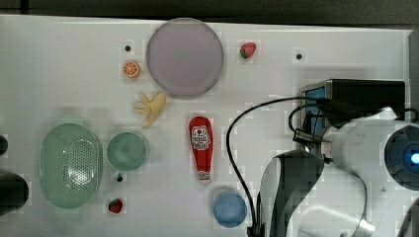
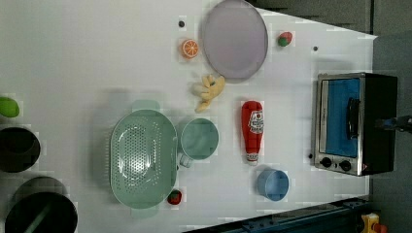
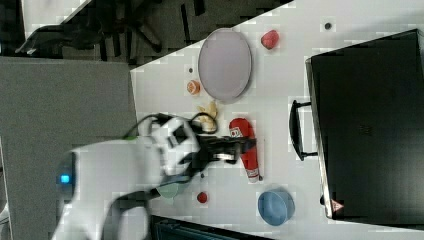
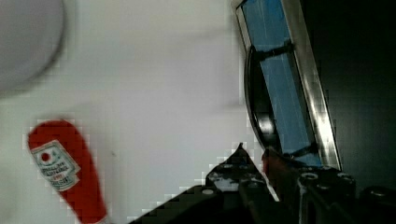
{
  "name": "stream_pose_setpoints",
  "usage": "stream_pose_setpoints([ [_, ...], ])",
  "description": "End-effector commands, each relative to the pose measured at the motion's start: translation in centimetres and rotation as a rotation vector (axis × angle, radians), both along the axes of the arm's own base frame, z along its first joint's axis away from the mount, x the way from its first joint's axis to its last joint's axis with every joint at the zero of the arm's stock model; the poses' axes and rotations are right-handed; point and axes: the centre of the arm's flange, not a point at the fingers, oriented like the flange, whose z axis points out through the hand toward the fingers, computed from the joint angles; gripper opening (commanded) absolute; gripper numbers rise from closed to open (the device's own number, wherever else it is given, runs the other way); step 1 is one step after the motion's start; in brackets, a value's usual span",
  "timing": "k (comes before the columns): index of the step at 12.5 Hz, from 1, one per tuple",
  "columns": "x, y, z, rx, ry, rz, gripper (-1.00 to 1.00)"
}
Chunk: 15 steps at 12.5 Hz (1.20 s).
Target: Flap open oven.
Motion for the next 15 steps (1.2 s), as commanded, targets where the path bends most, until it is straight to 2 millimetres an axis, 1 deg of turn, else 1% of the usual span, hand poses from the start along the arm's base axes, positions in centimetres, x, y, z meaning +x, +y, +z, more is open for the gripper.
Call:
stream_pose_setpoints([
  [1, -0.3, -3.3, -3.2, -0.052, -0.052, 0.198, -0.65],
  [2, -0.2, -3.9, -4.2, -0.07, -0.066, 0.22, -0.65],
  [4, 0.0, -4.9, -6.4, -0.093, -0.073, 0.211, -0.65],
  [6, -0.2, -5.4, -9.0, -0.081, -0.024, 0.203, -0.65],
  [8, 0.0, -5.4, -10.9, -0.08, 0.001, 0.205, -0.65],
  [10, 0.2, -5.5, -12.1, -0.084, 0.012, 0.207, -0.65],
  [13, 0.5, -4.7, -13.5, -0.081, 0.026, 0.221, -0.65],
  [15, 1.0, -3.8, -13.5, -0.082, 0.026, 0.231, -0.65],
])
